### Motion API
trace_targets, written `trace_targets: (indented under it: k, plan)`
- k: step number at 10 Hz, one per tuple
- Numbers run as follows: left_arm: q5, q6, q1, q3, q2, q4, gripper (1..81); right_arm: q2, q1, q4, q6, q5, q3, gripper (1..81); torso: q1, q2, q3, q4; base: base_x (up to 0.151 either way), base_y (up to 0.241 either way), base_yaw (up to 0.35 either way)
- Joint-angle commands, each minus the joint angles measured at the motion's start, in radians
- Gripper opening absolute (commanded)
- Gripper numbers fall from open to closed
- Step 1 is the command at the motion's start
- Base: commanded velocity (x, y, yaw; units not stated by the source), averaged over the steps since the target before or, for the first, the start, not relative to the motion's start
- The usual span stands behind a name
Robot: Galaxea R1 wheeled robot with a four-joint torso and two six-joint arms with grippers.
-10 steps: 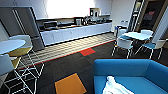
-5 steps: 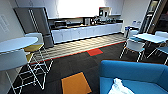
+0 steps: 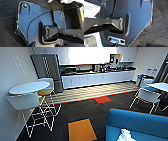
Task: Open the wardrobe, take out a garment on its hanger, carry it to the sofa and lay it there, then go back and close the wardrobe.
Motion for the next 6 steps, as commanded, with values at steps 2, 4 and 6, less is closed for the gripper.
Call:
trace_targets:
  k: [2, 4, 6]
  plan:
    - [0.031, -0.001, -0.025, 0.001, -0.019, 0.004, 81.1, -0.002, 0.023, 0.004, 0.004, -0.041, -0.027, 81.1, 0.0, 0.0, 0.0, 0.0, 0.0, 0.0, 0.261]
    - [0.034, -0.001, -0.025, 0.001, -0.018, 0.005, 81.1, 0.027, 0.023, 0.004, 0.004, -0.041, -0.064, 81.1, 0.0, 0.0, 0.0, 0.0, 0.0, 0.0, 0.261]
    - [0.035, -0.001, -0.025, 0.001, -0.015, 0.008, 81.1, 0.062, 0.023, 0.002, 0.004, -0.041, -0.111, 81.1, 0.0, 0.0, 0.0, 0.0, 0.0, 0.0, 0.261]
